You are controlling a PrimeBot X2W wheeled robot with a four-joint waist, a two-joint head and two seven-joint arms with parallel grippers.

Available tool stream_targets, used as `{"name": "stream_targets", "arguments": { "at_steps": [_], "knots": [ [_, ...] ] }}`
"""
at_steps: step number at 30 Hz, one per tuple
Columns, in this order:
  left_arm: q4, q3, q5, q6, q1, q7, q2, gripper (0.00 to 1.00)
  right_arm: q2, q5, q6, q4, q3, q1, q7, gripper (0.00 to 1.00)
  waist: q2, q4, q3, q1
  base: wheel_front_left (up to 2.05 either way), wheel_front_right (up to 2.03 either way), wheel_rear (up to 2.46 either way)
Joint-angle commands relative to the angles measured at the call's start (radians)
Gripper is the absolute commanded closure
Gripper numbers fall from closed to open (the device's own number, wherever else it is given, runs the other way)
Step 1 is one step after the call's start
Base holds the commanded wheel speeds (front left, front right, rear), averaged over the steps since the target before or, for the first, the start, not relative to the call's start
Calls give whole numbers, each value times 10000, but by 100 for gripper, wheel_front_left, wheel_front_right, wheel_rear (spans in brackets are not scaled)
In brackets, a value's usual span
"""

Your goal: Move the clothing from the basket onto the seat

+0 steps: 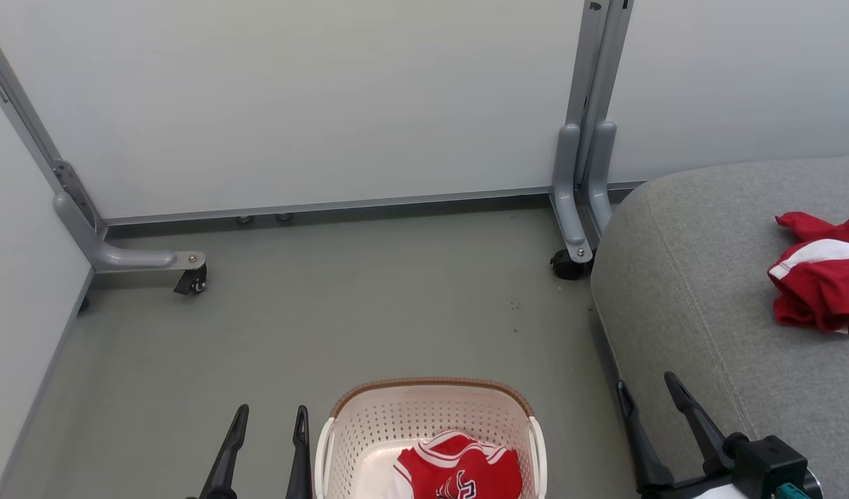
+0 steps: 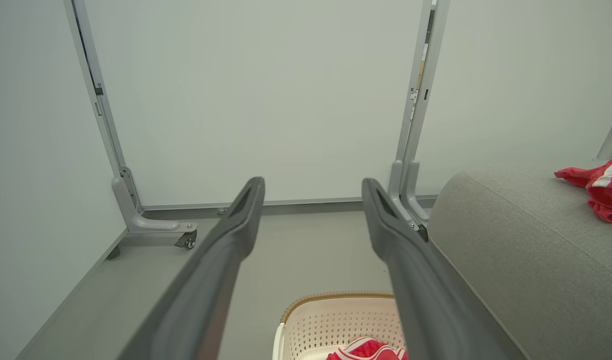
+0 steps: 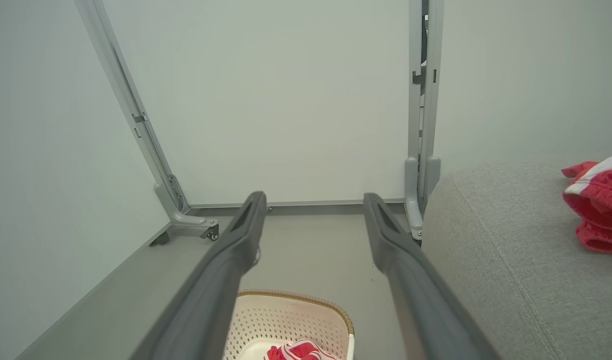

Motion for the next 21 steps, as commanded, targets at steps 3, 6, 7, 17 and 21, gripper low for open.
{"name": "stream_targets", "arguments": {
  "at_steps": [3, 6, 7, 17, 21],
  "knots": [
    [32, -67, -112, 82, -127, 6, 16, 0, -84, -4, -10, -55, 6, -73, -29, 0, 0, -7, -7, 1, 0, 0, 0],
    [48, -108, -148, 99, -170, 6, 16, 0, -107, -17, -10, -84, -13, -67, -29, 0, 0, -5, -4, 1, 0, 0, 0],
    [55, -121, -158, 111, -195, 6, 16, 0, -115, -28, -10, -89, -24, -62, -29, 0, 0, 0, 1, 1, 0, 0, 0],
    [92, -201, -193, 154, -265, 6, 16, 0, -113, -84, -10, -81, -9, -62, -29, 0, 0, 61, 74, 1, 0, 0, 0],
    [120, -202, -112, 142, -275, 6, 16, 0, -73, -88, -10, -55, -33, -71, -29, 0, 0, 73, 108, 1, 0, 0, 0]
  ]
}}
